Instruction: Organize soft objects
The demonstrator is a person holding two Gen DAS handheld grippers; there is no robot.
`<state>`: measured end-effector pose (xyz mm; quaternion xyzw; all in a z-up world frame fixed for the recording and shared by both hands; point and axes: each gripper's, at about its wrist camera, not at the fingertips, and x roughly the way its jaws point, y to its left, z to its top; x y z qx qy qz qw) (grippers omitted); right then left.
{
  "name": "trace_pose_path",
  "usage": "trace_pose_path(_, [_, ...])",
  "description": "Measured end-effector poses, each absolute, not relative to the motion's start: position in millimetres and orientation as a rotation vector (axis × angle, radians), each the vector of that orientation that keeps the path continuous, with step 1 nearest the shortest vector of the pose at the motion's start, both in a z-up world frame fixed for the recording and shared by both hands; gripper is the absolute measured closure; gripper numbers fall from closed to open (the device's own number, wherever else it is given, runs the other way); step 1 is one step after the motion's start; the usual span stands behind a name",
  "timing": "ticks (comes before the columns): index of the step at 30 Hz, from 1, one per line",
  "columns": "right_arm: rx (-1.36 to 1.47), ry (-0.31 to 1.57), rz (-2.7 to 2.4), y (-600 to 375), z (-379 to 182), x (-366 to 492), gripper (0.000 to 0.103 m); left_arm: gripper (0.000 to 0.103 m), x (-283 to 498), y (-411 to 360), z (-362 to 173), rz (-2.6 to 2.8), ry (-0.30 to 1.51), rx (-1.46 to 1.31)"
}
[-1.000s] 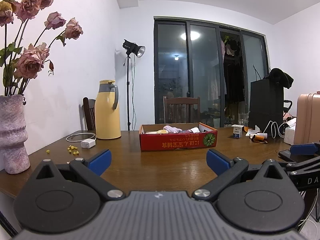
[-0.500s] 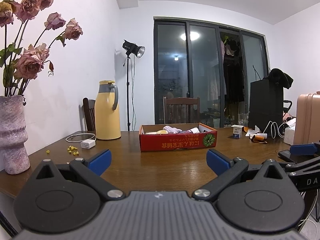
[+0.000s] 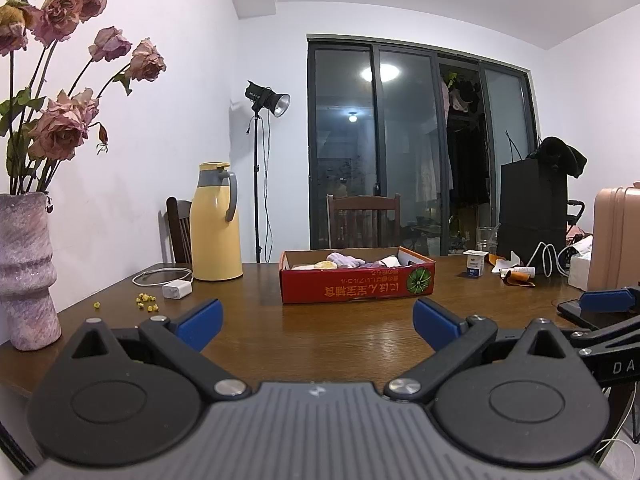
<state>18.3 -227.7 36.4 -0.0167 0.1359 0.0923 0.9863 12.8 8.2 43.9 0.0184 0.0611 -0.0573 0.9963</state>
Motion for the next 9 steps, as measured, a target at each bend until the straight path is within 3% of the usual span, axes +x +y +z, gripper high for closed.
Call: trace_pose_path(9, [-0.034,0.273,0.185,-226.4,35.1,18.9,0.001,0.000,10.4,5.2,41.5,-0.149,0.102,0.051])
